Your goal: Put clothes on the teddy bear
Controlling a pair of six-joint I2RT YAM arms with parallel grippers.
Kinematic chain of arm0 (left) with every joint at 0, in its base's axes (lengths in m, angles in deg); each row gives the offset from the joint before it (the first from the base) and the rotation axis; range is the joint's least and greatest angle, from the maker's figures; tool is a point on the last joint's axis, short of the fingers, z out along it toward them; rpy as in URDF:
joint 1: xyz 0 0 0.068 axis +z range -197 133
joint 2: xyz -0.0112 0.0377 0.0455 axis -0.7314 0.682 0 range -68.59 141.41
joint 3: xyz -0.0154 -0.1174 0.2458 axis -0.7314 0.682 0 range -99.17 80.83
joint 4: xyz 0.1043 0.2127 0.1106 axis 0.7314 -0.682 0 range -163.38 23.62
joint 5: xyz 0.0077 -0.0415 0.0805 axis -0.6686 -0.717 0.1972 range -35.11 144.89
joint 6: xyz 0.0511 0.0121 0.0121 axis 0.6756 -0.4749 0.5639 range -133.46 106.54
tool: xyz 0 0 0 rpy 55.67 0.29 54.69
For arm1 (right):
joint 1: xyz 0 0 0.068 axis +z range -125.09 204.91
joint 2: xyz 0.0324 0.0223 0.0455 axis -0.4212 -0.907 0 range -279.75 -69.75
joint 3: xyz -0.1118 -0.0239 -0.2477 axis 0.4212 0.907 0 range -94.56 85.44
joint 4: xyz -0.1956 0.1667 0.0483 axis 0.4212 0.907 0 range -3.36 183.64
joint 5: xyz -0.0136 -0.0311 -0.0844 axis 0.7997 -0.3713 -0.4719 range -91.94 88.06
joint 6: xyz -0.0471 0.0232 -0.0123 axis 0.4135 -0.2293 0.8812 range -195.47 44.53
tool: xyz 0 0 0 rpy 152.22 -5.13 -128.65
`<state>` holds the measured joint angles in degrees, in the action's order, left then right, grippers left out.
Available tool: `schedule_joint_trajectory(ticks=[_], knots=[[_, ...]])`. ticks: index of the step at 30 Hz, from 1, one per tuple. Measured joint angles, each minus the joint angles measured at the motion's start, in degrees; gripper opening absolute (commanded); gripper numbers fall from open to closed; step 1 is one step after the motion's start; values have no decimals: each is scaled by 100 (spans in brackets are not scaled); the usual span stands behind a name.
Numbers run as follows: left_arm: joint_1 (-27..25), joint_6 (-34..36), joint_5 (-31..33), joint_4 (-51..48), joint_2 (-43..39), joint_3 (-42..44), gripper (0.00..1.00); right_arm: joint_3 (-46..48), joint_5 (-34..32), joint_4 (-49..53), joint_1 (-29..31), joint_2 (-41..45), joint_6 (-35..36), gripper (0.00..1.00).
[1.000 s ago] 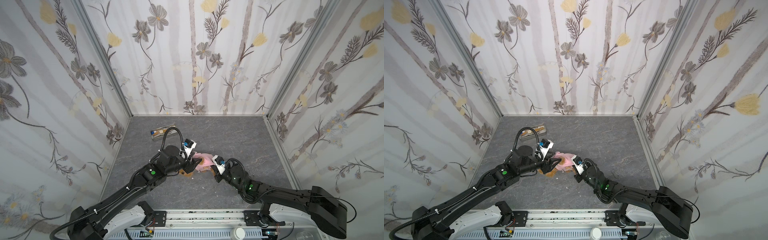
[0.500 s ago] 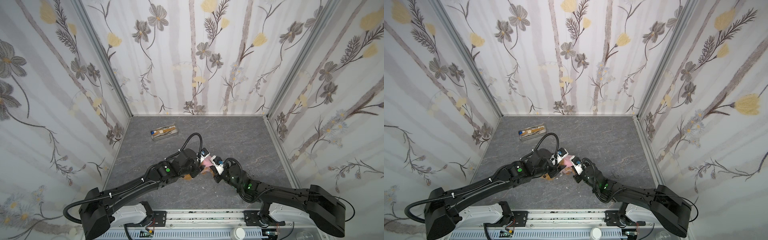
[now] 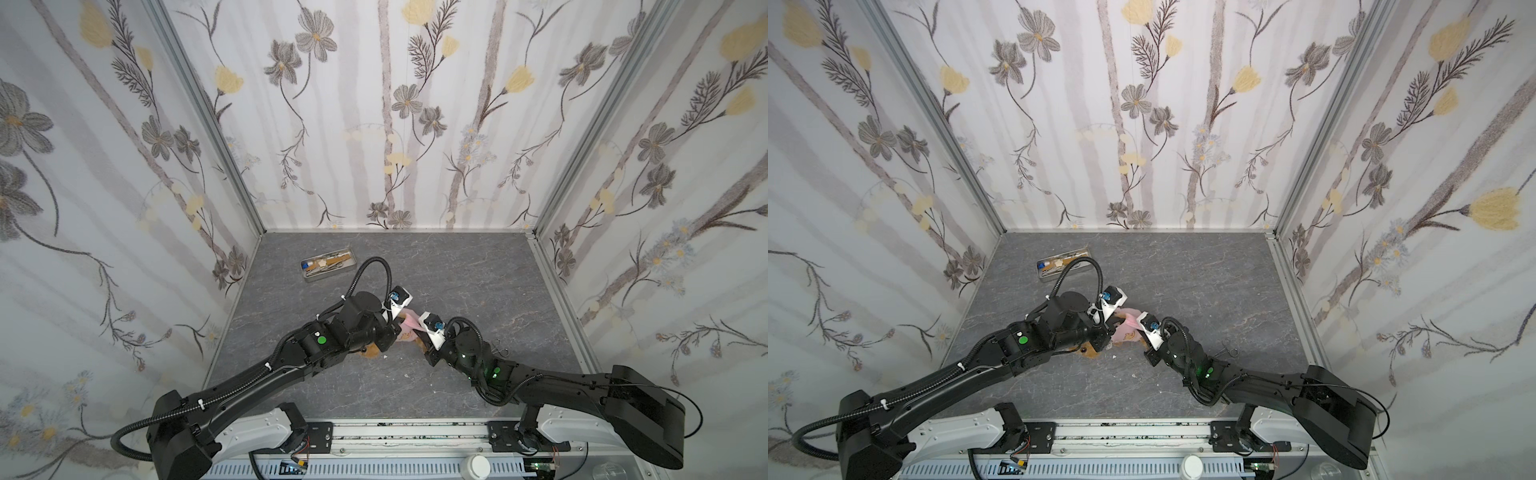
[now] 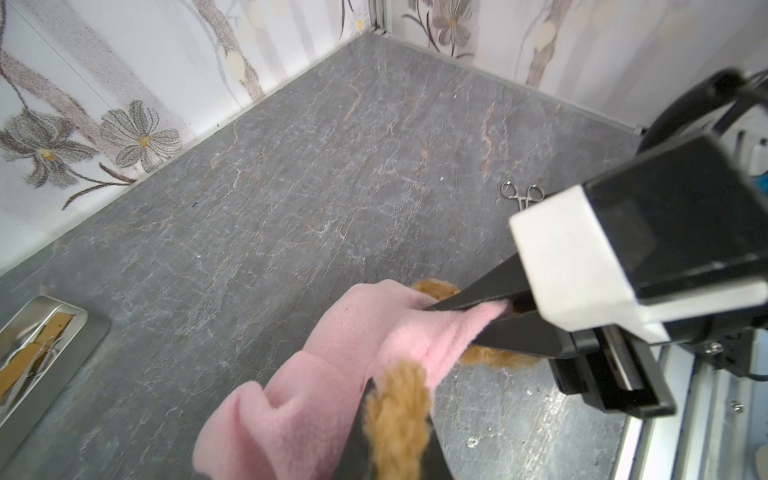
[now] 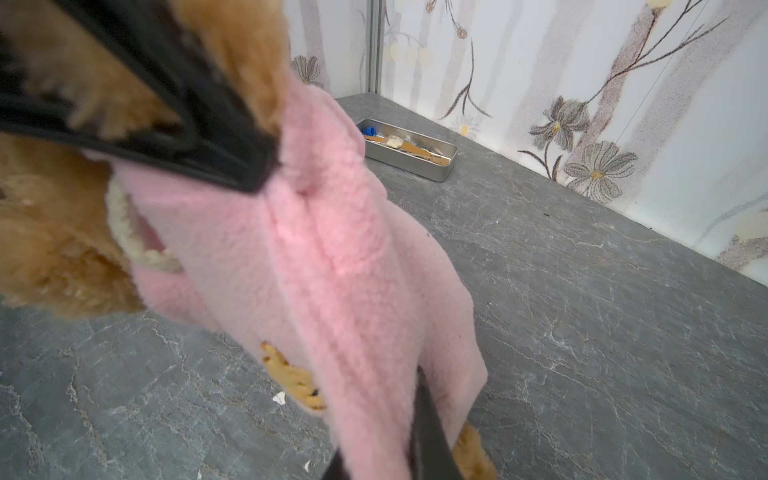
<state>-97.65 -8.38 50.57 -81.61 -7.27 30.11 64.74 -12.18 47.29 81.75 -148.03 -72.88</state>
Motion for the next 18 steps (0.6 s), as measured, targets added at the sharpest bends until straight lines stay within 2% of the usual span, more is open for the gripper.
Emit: schedule_joint_trajectory(ticks=[6,10,12,17,18], knots=[[713,-1182,-1016,649,-741,501,0,70,229,-675,-2,-122,4,0],[1261,-2376,-1722,1419,-1086,1071,0,131,343,-1038,-2,-223,-15,0],[1351,-2782,-1930,1604,-1113,1178,0,157,398,-1086,-2,-232,-35,0],[1318,-2844,-1963,1537,-1117,1029,0,140,455,-1158,-9,-129,-66,0],[1316,-2719,-1943,1523,-1117,1012,5,122,457,-1156,-9,-87,-63,0]])
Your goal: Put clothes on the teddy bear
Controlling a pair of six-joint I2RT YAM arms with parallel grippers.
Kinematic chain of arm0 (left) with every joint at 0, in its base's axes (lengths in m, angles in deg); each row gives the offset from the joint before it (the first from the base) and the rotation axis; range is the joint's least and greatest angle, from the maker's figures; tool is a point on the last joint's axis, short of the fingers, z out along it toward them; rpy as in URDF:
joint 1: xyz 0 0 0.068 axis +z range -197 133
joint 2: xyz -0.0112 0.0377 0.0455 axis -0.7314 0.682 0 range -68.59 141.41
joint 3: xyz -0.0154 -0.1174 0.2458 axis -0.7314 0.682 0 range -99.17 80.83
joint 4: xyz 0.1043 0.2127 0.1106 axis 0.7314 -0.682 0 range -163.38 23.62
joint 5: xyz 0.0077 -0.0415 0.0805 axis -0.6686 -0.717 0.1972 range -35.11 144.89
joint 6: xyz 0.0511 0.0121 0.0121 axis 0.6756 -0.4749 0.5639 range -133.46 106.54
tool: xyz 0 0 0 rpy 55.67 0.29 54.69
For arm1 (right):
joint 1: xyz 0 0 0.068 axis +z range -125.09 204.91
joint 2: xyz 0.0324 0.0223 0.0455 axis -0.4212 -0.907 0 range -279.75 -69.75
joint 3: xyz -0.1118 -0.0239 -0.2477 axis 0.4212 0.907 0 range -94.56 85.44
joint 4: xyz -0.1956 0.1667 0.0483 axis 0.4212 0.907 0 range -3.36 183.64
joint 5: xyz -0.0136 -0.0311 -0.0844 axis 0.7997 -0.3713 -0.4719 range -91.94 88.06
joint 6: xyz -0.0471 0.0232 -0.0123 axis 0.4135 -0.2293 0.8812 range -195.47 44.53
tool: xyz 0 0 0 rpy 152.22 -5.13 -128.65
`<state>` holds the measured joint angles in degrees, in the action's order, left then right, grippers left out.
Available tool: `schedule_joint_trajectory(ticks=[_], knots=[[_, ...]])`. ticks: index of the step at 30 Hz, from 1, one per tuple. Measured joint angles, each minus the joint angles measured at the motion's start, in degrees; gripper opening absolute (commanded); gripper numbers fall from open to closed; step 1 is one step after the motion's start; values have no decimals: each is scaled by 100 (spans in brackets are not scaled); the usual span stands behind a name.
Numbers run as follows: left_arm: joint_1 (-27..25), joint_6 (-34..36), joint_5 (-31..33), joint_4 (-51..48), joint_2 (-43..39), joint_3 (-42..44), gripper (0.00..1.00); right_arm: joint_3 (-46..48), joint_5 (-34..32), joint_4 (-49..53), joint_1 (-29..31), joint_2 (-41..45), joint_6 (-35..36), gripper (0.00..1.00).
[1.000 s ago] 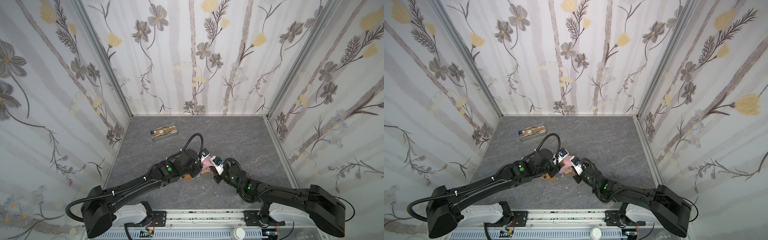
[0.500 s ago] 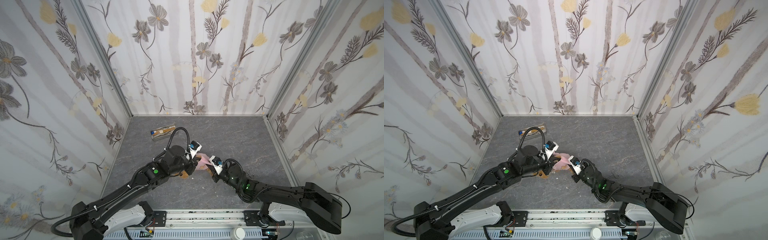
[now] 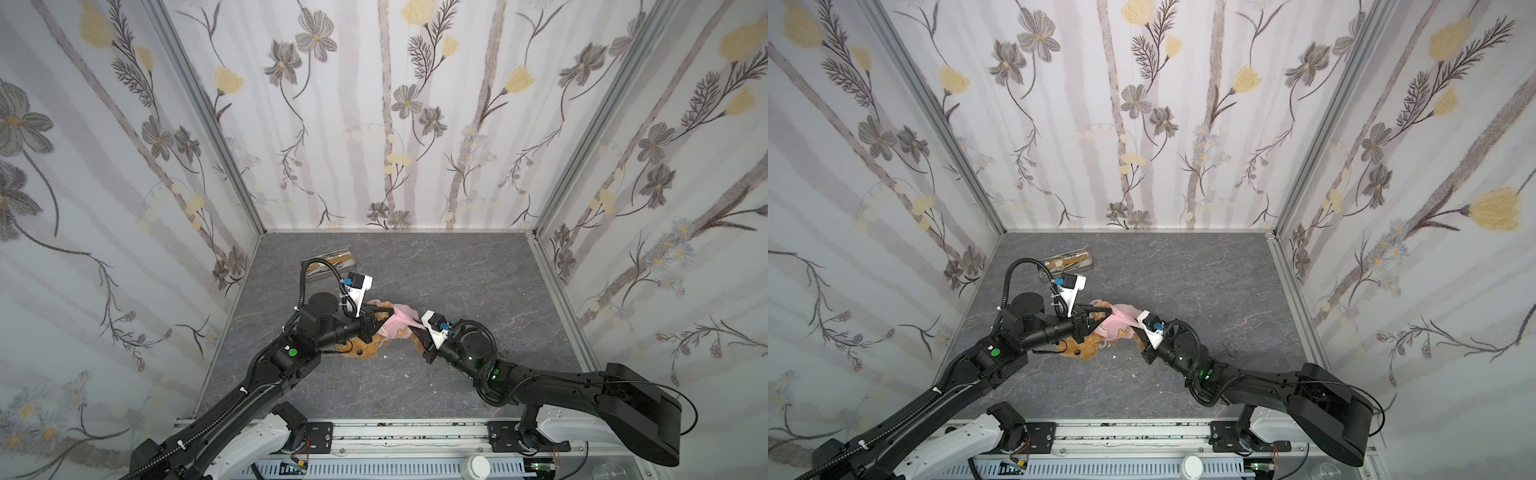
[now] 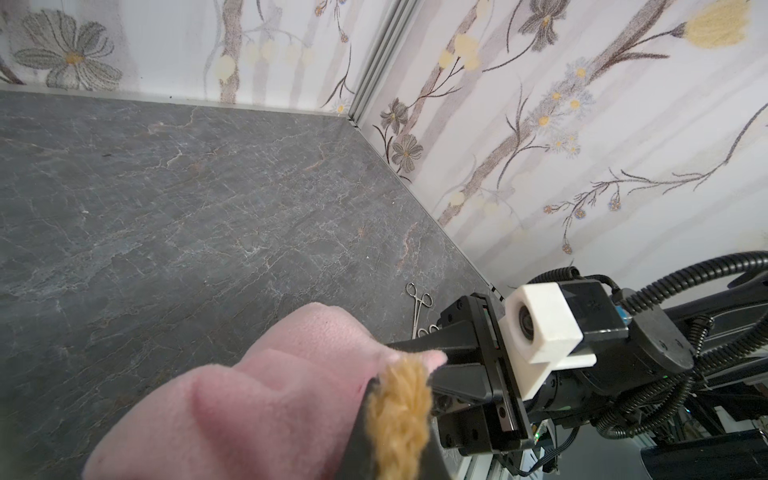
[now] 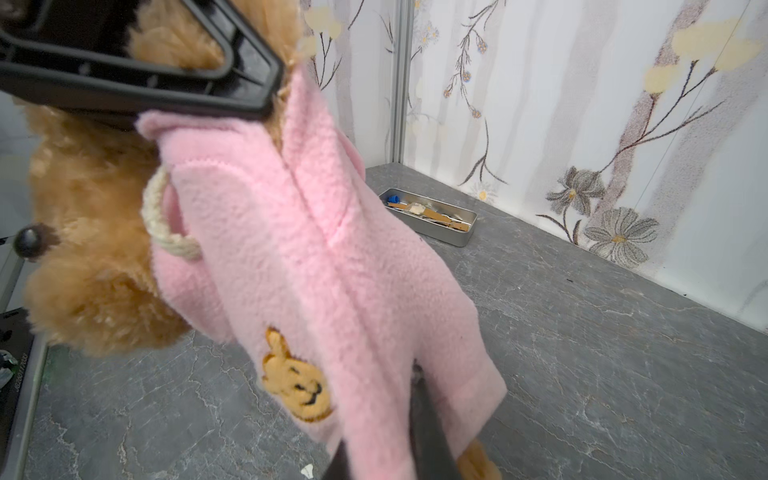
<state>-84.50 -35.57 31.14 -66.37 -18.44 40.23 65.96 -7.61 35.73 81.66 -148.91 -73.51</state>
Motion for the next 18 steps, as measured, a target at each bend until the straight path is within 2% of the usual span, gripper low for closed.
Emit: schedule_joint_trajectory(ticks=[3,6,9,13,18], knots=[[-2,380,72,-155,35,-11,36,-35,20,245,-4,122,0,0],[7,826,328,-192,98,-116,53,-44,-74,824,-22,254,2,0],[4,1394,516,-411,114,-227,60,-50,-116,1228,-24,367,13,0],[-37,1985,791,-850,144,-420,64,-74,-114,1502,-24,382,26,0],[-627,2549,1139,-1198,387,-645,64,-129,-111,1646,-24,310,63,0]])
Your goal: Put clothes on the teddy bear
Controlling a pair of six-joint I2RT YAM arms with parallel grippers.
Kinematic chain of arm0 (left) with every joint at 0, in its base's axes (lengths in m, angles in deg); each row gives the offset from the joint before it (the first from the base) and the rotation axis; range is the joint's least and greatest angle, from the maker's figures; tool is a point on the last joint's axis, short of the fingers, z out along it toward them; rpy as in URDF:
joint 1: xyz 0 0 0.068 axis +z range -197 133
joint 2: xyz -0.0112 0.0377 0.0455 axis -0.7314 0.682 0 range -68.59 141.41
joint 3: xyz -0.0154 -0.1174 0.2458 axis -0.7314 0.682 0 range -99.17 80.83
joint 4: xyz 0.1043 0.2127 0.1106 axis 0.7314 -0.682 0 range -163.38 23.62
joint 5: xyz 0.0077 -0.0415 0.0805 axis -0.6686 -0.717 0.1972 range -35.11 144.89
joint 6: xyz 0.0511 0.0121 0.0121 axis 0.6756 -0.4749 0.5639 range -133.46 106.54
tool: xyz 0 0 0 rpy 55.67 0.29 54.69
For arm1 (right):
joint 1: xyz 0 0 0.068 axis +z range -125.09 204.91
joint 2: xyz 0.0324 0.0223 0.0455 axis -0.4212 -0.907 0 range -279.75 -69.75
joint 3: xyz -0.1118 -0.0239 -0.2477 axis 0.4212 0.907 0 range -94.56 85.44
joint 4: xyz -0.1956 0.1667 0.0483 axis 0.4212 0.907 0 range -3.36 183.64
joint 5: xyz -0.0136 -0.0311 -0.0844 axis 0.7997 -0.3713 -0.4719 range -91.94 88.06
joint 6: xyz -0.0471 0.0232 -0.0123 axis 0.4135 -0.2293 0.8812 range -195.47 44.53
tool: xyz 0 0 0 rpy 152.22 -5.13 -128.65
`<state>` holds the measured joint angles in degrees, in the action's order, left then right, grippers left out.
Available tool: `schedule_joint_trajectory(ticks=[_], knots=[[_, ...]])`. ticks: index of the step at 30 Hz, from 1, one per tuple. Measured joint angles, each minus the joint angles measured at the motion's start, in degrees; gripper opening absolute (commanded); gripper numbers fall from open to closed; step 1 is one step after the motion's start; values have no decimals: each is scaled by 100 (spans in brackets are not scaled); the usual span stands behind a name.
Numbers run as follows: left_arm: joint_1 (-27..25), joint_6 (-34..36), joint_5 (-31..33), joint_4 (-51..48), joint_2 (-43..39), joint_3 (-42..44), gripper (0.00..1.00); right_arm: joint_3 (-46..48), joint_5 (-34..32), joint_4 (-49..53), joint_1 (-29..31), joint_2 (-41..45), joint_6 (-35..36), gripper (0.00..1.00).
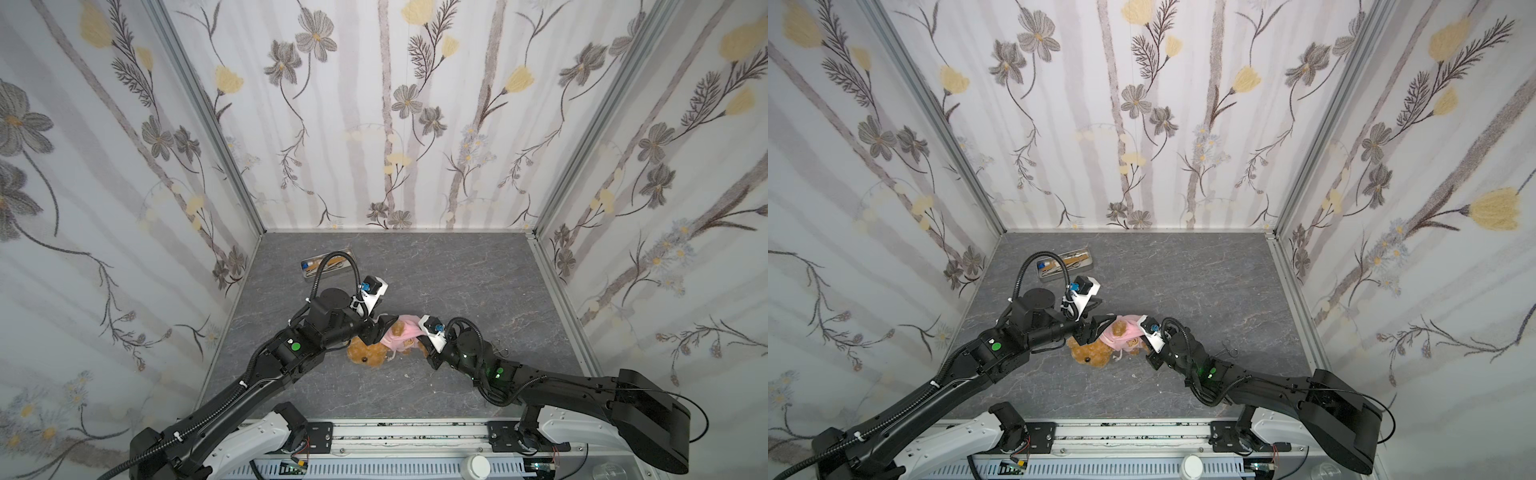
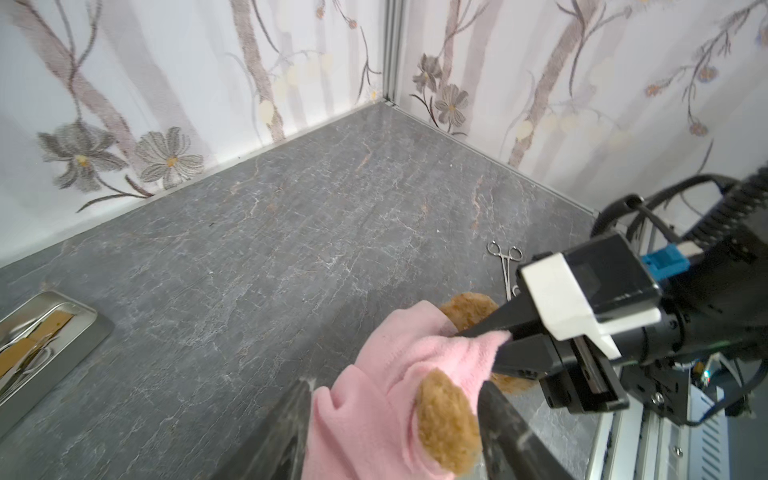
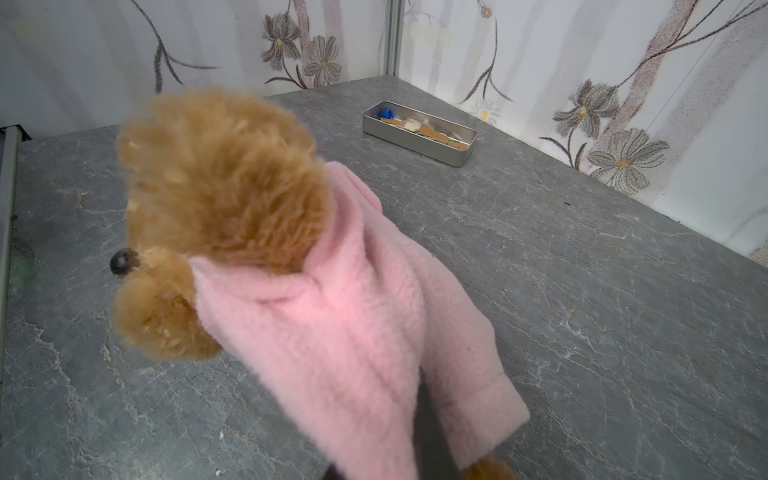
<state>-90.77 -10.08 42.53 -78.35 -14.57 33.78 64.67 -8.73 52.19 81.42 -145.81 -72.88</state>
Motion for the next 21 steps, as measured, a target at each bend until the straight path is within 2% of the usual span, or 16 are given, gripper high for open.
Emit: schedule_joint_trajectory(ticks=[5,11,14,16,17,18,21], knots=[[-625,518,634,-369,522,-240,58,-50,7,81,0,-50,0,0],[-920,898,1185,-660,1003,-400,44,-57,28,81,0,-50,0,0],[-981,1021,1298,-721,1150,-437,34,-55,42,81,0,-50,0,0],[-990,1047,1320,-741,1182,-448,19,-55,39,81,0,-48,0,0],[-990,1058,1320,-743,1182,-448,6,-55,37,81,0,-44,0,0],[-990,1056,1320,-754,1178,-459,0,-55,31,81,0,-44,0,0],[-868,929,1163,-772,977,-468,0,-55,-48,70,0,-68,-9,0]])
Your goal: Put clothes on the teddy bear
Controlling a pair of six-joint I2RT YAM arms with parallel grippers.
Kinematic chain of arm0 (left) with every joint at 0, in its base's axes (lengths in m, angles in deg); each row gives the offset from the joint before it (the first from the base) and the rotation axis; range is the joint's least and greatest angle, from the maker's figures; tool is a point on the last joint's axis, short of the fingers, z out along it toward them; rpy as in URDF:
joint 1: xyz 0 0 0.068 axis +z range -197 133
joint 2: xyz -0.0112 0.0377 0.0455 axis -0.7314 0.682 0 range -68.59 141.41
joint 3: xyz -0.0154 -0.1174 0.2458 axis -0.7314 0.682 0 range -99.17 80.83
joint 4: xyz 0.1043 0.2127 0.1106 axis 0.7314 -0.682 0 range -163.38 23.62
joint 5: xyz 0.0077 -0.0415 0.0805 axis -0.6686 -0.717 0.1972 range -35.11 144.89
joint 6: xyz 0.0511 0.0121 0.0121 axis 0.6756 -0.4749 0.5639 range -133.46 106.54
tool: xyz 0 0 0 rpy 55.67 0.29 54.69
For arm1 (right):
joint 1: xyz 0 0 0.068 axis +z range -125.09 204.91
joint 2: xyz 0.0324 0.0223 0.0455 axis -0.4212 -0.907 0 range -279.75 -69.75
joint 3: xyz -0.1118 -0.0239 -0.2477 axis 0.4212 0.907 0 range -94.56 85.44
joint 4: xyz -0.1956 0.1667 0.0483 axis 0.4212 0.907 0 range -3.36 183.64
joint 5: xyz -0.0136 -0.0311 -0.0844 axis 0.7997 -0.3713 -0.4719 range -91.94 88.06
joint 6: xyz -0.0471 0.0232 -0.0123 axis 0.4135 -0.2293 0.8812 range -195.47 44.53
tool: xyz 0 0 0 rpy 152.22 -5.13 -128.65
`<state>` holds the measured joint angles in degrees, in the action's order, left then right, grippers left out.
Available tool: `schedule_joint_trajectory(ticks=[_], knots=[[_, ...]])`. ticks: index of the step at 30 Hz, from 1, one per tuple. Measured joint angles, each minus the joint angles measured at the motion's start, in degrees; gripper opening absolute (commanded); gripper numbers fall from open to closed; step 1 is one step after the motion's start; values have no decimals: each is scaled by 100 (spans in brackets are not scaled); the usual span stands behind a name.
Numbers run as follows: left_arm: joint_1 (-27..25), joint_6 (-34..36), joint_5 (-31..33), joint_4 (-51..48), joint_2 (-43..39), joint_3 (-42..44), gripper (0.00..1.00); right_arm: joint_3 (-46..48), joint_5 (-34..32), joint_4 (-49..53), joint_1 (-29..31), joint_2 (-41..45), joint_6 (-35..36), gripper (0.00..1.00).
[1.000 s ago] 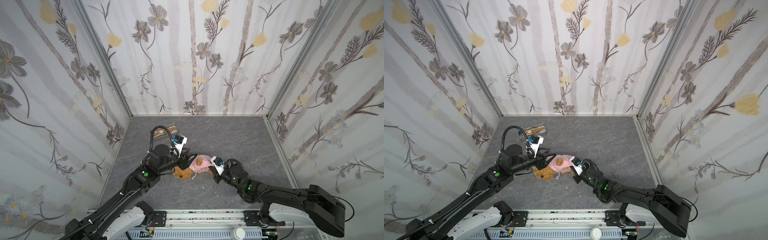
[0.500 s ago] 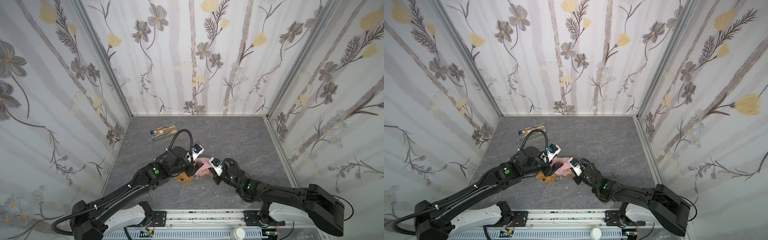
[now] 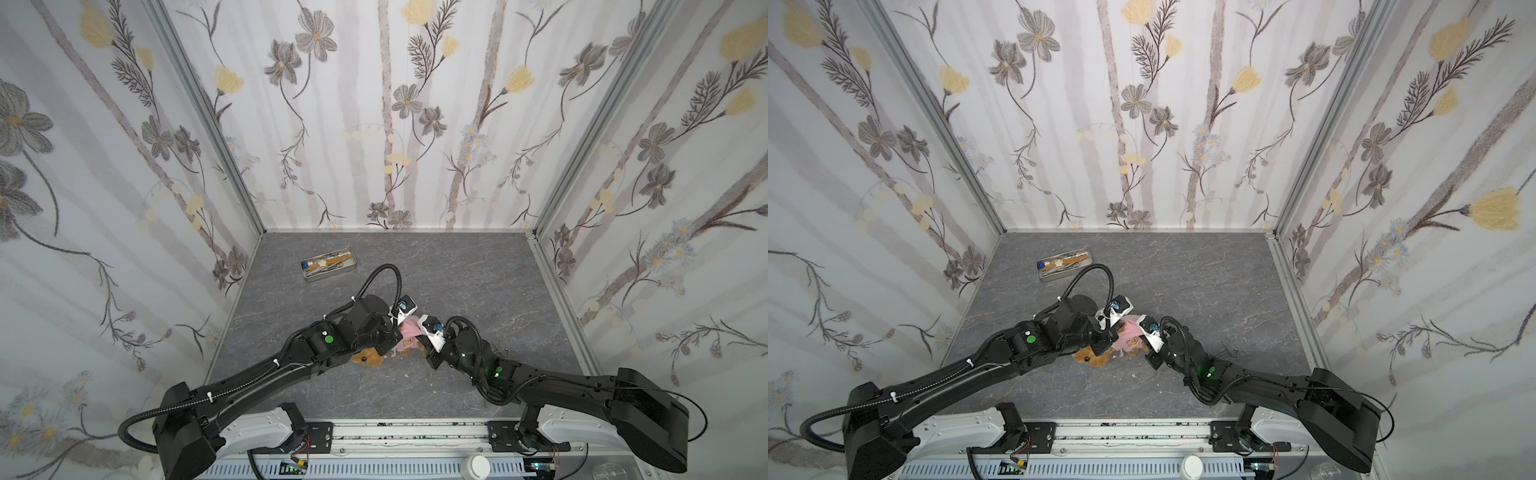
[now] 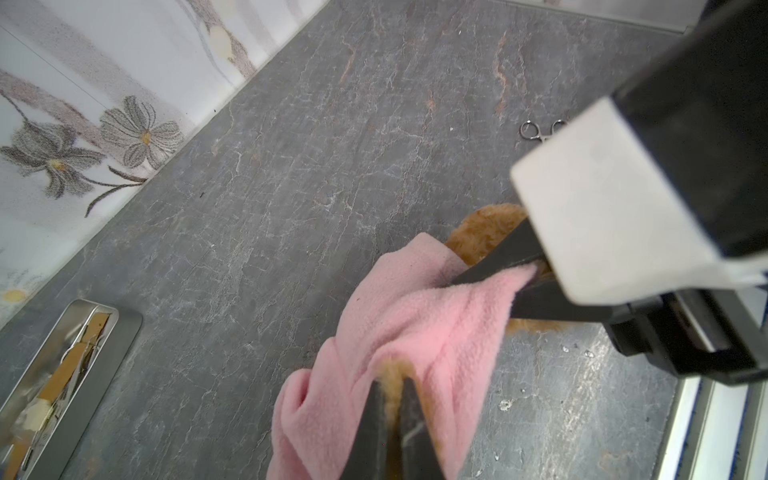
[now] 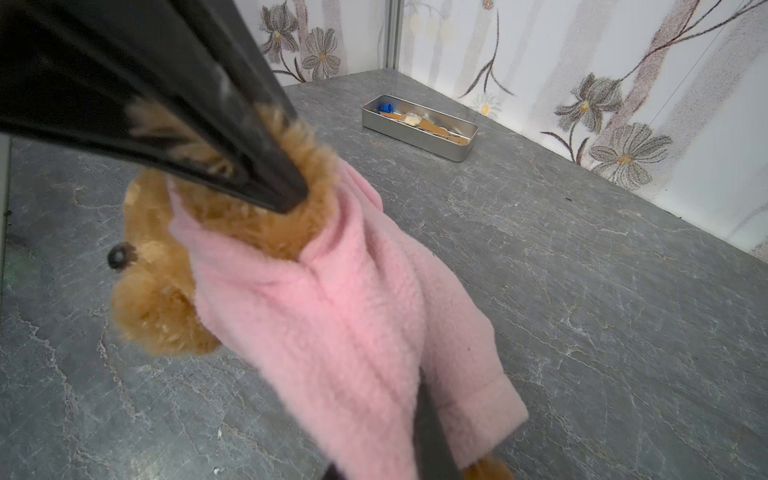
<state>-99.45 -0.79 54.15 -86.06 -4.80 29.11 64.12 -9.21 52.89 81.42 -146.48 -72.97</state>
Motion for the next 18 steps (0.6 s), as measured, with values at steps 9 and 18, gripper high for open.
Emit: schedule_joint_trajectory(ticks=[9,18], knots=[[1099,-2041,-1823,1156,-1137,695,0,-42,59,-754,-11,-575,-195,0],[1198,-3220,-2017,1639,-1300,1071,0,-236,127,-1045,42,-1150,-247,7]])
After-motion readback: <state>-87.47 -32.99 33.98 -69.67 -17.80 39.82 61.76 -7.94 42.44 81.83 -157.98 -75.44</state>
